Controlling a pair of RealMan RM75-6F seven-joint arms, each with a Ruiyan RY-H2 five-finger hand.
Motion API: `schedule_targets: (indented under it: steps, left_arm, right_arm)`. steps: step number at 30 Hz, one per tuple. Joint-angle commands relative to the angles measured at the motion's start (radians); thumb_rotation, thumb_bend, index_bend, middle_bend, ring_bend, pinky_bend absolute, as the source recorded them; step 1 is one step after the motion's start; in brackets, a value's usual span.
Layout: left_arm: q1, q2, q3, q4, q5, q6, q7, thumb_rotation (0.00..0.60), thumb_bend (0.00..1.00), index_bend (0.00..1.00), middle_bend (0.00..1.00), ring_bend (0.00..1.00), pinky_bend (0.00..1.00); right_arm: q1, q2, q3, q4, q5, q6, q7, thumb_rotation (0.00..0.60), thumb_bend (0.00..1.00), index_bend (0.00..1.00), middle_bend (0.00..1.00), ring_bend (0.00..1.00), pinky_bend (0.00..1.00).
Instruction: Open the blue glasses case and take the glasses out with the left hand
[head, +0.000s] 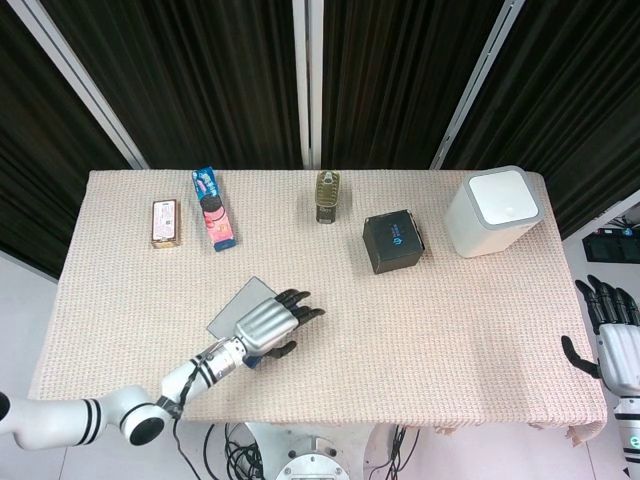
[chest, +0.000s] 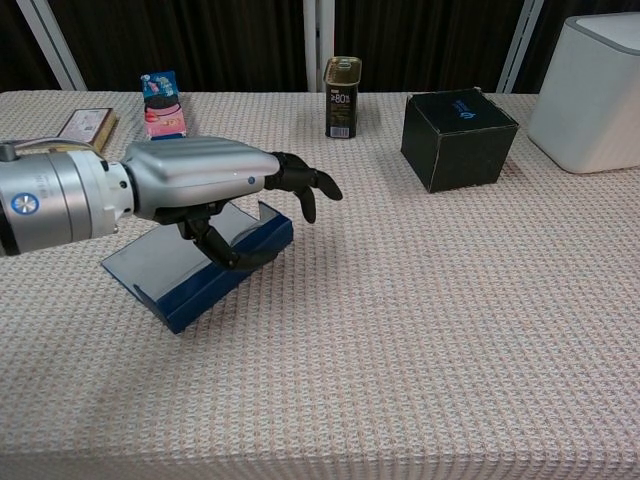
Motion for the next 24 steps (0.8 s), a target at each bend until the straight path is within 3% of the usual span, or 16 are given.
schedule_targets:
  steps: [1, 16, 24]
  left_arm:
    - [-0.013, 0.005, 0.0, -0.005, -0.047, -0.032, 0.011, 0.6, 0.45, 0.11, 0.22, 0.0, 0.11]
    - [-0.036, 0.011, -0.002, 0.013, -0.14, -0.039, 0.039, 0.6, 0.48, 0.11, 0.23, 0.0, 0.11]
    - [-0.052, 0.04, 0.004, -0.005, -0.269, -0.06, 0.085, 0.6, 0.46, 0.11, 0.24, 0.0, 0.11]
  right_arm:
    - [0.001, -0.001, -0.001, 0.001, 0.0, -0.002, 0.0, 0.6, 0.31, 0.0, 0.0, 0.0, 0.0]
    - [0.004, -0.005, 0.0, 0.002, 0.008, -0.012, -0.006, 0.6, 0.31, 0.0, 0.0, 0.0, 0.0]
    - [0.002, -0.003, -0.004, -0.004, -0.003, -0.008, 0.003, 0.6, 0.31, 0.0, 0.0, 0.0, 0.0]
